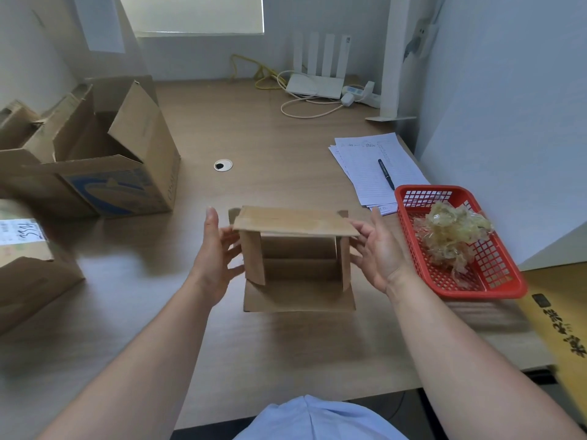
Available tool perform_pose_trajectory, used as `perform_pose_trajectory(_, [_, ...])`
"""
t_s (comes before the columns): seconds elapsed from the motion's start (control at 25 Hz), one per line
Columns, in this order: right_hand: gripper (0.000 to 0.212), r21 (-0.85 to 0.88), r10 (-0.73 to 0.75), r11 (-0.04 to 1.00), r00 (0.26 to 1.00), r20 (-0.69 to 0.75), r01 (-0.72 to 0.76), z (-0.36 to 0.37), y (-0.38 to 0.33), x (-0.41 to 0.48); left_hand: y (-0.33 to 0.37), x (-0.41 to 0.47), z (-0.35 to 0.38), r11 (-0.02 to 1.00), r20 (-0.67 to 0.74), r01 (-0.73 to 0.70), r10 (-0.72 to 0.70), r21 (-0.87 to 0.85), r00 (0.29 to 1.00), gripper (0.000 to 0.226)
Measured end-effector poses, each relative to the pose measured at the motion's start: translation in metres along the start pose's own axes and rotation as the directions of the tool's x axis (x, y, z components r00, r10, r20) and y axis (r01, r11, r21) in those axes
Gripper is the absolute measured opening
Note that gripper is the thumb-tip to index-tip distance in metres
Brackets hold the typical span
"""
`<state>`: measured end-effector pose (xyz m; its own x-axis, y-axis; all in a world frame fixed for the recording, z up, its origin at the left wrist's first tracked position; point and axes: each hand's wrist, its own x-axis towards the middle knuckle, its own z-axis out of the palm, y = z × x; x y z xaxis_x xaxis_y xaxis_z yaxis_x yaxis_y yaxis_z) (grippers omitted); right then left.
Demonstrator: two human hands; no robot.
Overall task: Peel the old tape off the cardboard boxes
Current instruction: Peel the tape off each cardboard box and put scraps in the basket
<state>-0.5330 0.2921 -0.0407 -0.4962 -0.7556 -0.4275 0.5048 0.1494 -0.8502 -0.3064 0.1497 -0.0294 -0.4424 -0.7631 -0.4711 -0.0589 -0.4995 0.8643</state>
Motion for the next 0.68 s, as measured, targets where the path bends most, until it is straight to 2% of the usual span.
perform_pose_trajectory(0.12, [0.057,0.063,-0.057,0.996,0.998,-0.038,0.059,0.005,0.004,0.002,-0.006,0.002,0.000,0.998,0.013,-0.012,0.011,0.062,1.000,0.087])
perform_pose_trajectory(0.24, [0.043,0.003,0.010,1.000,0.999,-0.037,-0.010,0.006,0.019,0.003,-0.028,0.004,-0.004,0.983,0.021,0.087,-0.092,0.163,0.996,0.084])
perform_pose_trajectory(0.36, [0.029,-0.035,0.044,0.998,0.997,-0.063,-0.046,0.001,0.028,0.004,-0.032,0.006,-0.006,0.969,0.026,0.097,-0.105,0.227,0.994,0.059])
perform_pose_trajectory(0.48, [0.025,-0.141,0.036,0.989,0.998,-0.050,-0.042,0.003,0.033,0.007,-0.030,0.011,-0.001,0.941,0.072,0.089,-0.119,0.326,0.990,0.047])
perform_pose_trajectory(0.56, [0.028,-0.256,0.032,0.966,0.999,0.006,-0.029,0.010,0.036,0.010,-0.034,0.015,0.001,0.930,0.041,0.084,-0.105,0.358,0.994,0.039])
perform_pose_trajectory(0.68, [0.038,-0.549,0.004,0.836,0.998,0.058,0.028,0.019,0.041,0.016,-0.038,0.019,-0.007,0.961,-0.049,0.094,-0.084,0.260,0.995,0.030])
